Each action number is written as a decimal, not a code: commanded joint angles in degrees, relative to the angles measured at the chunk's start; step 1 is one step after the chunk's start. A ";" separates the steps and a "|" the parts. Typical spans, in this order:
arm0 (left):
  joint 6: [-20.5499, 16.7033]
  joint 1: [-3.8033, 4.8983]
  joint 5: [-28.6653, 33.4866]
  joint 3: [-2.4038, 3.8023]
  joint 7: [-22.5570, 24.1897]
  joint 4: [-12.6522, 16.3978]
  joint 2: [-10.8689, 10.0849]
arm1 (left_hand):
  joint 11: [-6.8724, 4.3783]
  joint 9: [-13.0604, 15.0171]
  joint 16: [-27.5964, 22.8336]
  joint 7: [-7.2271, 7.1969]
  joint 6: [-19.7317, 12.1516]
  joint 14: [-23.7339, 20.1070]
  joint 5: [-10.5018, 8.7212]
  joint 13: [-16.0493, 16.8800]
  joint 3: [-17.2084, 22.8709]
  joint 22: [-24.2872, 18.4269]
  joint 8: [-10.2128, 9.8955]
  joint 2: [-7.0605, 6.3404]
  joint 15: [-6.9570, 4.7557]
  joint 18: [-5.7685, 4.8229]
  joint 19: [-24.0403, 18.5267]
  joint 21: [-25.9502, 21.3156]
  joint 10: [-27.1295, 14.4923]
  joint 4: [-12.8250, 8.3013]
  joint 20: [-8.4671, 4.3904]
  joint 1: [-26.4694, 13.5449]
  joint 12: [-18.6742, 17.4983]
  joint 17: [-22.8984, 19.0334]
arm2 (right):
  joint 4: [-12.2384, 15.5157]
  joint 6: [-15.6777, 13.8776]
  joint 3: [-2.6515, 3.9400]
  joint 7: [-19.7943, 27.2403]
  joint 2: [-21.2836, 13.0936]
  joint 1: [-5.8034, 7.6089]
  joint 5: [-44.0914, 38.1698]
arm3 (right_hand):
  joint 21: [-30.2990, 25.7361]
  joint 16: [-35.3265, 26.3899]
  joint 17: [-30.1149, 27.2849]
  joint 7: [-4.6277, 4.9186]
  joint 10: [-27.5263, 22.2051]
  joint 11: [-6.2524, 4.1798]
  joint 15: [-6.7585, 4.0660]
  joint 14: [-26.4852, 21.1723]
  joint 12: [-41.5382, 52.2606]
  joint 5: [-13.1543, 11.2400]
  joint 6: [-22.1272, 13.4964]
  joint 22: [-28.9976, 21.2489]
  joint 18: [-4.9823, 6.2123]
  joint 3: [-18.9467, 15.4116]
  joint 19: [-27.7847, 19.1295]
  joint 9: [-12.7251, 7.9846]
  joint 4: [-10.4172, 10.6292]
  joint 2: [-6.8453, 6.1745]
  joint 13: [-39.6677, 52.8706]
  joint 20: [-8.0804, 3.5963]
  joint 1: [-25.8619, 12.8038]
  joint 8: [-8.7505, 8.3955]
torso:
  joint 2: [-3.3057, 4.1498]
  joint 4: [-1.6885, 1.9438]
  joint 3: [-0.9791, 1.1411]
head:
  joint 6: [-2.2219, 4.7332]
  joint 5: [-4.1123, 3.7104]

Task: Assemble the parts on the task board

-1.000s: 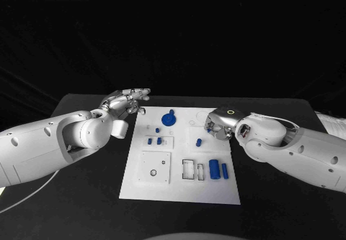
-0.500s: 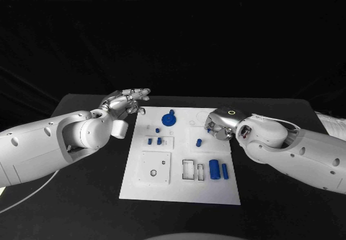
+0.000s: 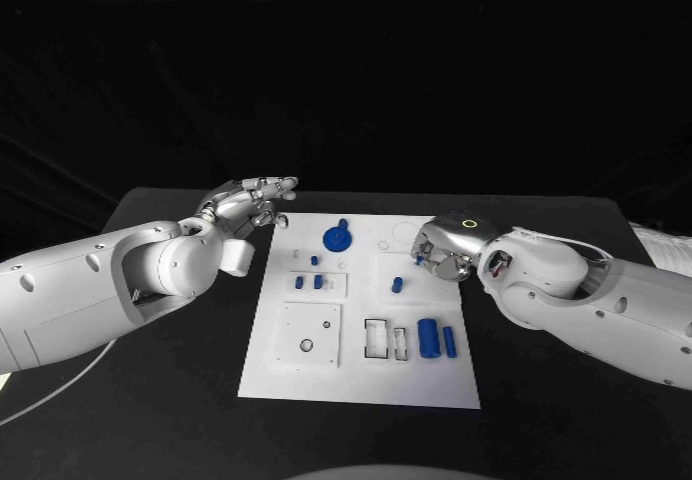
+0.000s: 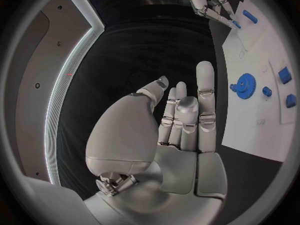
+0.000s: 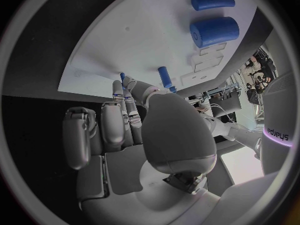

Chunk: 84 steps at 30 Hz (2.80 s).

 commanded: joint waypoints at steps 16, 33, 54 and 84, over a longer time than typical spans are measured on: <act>0.27 0.04 -0.32 0.03 0.17 -0.39 -0.03 | -0.13 0.05 0.40 0.15 -0.78 -0.15 0.38 0.04 0.06 0.01 0.48 -0.05 0.36 0.46 0.03 -0.24 -0.68 -0.39 0.48 0.65 0.56 -0.05 | 9.65 -0.25 2.02 -0.88 -3.08 0.93 1.21 | 0.26 0.26 -0.07 0.11 0.17 -0.06 -0.56 2.01 -0.36 -0.36 0.42 3.44 -0.25 -0.12 3.10 0.10 0.47 0.04 -0.03 -0.38 -0.68 0.21 | -0.02 0.08 -0.06 | 0.23 0.45; 0.54 0.04 -0.32 0.03 0.21 -0.18 0.61 | -0.04 0.02 0.45 0.27 -1.25 -0.15 0.39 0.01 0.12 0.06 0.57 -0.04 0.42 0.45 0.05 -0.20 -0.94 -0.45 0.53 0.69 0.78 -0.03 | 10.92 1.28 2.34 0.76 5.12 -0.50 2.06 | 0.21 0.25 -0.12 0.10 0.15 -0.09 -0.59 1.99 -0.42 -0.36 0.38 3.36 -0.23 -0.17 3.08 0.10 0.40 0.01 -0.04 -0.41 -0.64 0.16 | 0.04 0.18 -0.17 | -0.43 6.39; 0.69 0.09 -0.32 0.04 0.25 0.03 1.25 | -0.04 0.02 0.45 0.27 -1.25 -0.15 0.39 0.01 0.12 0.06 0.57 -0.04 0.42 0.45 0.05 -0.20 -0.94 -0.45 0.53 0.69 0.78 -0.03 | 6.14 2.43 0.96 3.25 12.00 -5.62 2.81 | 0.16 0.26 -0.13 0.14 0.11 -0.08 -0.61 1.99 -0.48 -0.39 0.32 3.27 -0.21 -0.19 3.05 0.09 0.33 0.00 -0.04 -0.43 -0.57 0.11 | 0.10 0.29 -0.19 | -3.52 11.22; 0.91 0.10 -0.32 0.05 0.24 0.23 1.25 | 0.01 0.02 0.46 0.32 -1.47 -0.17 0.39 -0.01 0.15 0.03 0.64 -0.02 0.46 0.45 0.03 -0.25 -1.08 -0.46 0.55 0.68 0.89 -0.06 | 2.58 4.42 -0.15 3.48 14.07 -6.80 2.84 | 0.16 0.33 -0.05 0.20 0.09 -0.05 -0.62 2.00 -0.52 -0.40 0.25 3.26 -0.21 -0.19 3.05 0.09 0.28 0.09 -0.04 -0.45 -0.50 0.05 | 0.08 0.22 -0.20 | -4.25 11.56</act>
